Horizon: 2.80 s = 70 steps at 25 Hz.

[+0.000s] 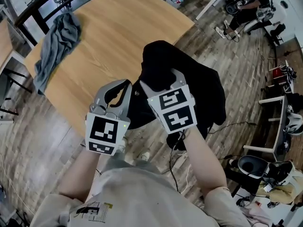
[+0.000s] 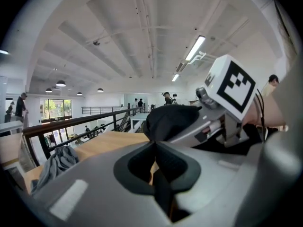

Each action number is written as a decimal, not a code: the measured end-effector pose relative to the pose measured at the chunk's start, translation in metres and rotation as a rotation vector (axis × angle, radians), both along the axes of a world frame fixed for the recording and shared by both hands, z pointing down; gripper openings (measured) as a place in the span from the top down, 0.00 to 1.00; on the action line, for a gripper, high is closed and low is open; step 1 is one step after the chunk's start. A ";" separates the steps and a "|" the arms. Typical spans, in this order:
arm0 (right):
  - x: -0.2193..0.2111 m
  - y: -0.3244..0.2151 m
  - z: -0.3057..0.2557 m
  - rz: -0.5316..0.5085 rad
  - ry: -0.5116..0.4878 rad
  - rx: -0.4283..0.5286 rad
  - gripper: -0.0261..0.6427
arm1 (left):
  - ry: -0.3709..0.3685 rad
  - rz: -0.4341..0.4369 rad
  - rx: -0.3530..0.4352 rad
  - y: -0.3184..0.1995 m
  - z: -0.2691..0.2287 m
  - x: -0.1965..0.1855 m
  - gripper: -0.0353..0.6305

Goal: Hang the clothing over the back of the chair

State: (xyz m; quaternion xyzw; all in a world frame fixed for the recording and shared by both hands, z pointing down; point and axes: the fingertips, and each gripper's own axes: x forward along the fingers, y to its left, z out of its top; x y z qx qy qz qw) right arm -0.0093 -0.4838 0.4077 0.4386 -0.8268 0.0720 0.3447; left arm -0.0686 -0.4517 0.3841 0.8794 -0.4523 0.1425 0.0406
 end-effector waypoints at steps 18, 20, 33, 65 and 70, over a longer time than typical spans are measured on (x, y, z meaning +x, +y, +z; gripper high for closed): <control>-0.017 0.016 0.033 -0.030 -0.098 -0.099 0.38 | -0.016 -0.023 -0.075 0.019 0.042 -0.014 0.95; -0.017 0.018 0.034 -0.027 -0.094 -0.095 0.38 | -0.016 -0.028 -0.078 0.022 0.045 -0.016 0.95; -0.024 0.034 0.026 -0.013 -0.027 -0.043 0.43 | -0.008 -0.064 -0.036 0.041 0.024 -0.039 0.95; 0.093 0.140 -0.180 0.209 -0.363 0.402 0.67 | 0.054 0.090 0.280 0.108 -0.158 0.043 0.95; 0.135 0.173 -0.206 0.285 -0.372 0.526 0.76 | 0.089 0.147 0.330 0.129 -0.180 0.077 0.95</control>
